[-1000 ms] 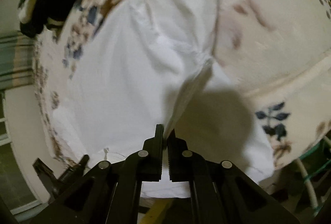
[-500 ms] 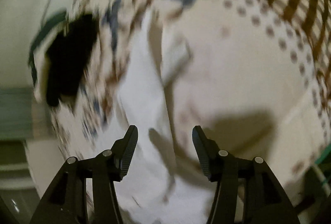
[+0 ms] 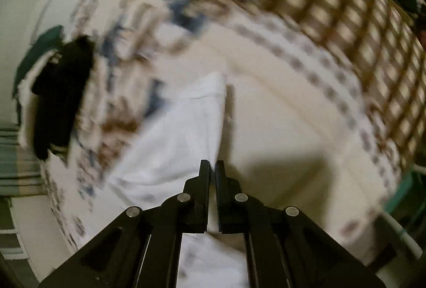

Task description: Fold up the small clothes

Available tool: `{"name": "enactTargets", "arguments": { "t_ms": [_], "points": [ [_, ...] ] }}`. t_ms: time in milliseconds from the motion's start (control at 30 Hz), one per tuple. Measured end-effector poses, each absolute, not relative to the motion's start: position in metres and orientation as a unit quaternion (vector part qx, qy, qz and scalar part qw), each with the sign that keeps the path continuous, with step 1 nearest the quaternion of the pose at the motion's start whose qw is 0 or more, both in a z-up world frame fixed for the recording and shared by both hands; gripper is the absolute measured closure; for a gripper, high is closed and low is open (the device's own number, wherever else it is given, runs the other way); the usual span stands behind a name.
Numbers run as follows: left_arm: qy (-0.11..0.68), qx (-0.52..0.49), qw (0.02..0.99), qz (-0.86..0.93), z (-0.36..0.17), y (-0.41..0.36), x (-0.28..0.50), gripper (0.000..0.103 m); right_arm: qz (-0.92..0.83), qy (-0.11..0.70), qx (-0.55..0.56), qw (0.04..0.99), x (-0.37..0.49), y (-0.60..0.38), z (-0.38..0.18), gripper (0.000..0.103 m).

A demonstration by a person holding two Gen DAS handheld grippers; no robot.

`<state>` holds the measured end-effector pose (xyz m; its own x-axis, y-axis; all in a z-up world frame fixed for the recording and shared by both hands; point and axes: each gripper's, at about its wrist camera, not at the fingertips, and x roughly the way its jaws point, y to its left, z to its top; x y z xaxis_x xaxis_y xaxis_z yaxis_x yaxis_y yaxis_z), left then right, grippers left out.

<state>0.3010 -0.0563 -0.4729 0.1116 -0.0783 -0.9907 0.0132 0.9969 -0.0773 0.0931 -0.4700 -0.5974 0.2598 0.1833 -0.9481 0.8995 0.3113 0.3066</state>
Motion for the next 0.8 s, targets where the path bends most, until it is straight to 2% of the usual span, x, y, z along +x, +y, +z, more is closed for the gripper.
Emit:
{"name": "enactTargets", "arguments": {
  "t_ms": [67,100,133,167,200,267,300,333,433,500,700,800],
  "points": [
    [0.669,-0.021,0.742,-0.037,-0.476,-0.068,0.303,0.026,-0.294,0.527,0.549,0.579,0.072,-0.47,-0.61,0.097],
    [0.669,-0.02,0.742,-0.042,-0.476,-0.072,0.302,0.026,-0.286,0.506,0.579,0.572,0.062,-0.472,-0.615,0.091],
    [0.668,-0.017,0.743,-0.046,-0.476,-0.076,0.302,0.026,-0.275,0.472,0.617,0.566,0.051,-0.476,-0.62,0.082],
    [0.667,-0.014,0.743,-0.048,-0.477,-0.079,0.303,0.026,-0.27,0.444,0.641,0.565,0.043,-0.482,-0.622,0.059],
    [0.667,-0.013,0.743,-0.052,-0.477,-0.082,0.304,0.026,-0.269,0.419,0.657,0.566,0.04,-0.485,-0.622,0.046],
    [0.668,-0.011,0.742,-0.055,-0.48,-0.086,0.305,0.026,-0.254,0.365,0.687,0.575,0.041,-0.49,-0.624,0.044],
    [0.669,-0.011,0.741,-0.057,-0.483,-0.089,0.307,0.026,-0.244,0.355,0.695,0.576,0.047,-0.491,-0.628,0.039],
    [0.67,-0.009,0.74,-0.057,-0.486,-0.092,0.308,0.026,-0.235,0.355,0.699,0.575,0.056,-0.491,-0.634,0.038],
    [0.67,0.01,0.741,-0.058,-0.495,-0.098,0.311,0.026,-0.231,0.38,0.689,0.572,0.09,-0.48,-0.653,0.041],
    [0.672,0.018,0.738,-0.055,-0.505,-0.102,0.314,0.026,-0.248,0.393,0.658,0.593,0.106,-0.475,-0.645,0.093],
    [0.69,-0.005,0.723,-0.032,-0.521,-0.084,0.317,0.026,-0.233,0.446,0.445,0.741,0.169,-0.415,-0.559,0.093],
    [0.688,-0.026,0.725,-0.016,-0.513,-0.064,0.314,0.026,-0.177,0.488,0.319,0.793,0.208,-0.342,-0.541,0.093]
  ]
}}
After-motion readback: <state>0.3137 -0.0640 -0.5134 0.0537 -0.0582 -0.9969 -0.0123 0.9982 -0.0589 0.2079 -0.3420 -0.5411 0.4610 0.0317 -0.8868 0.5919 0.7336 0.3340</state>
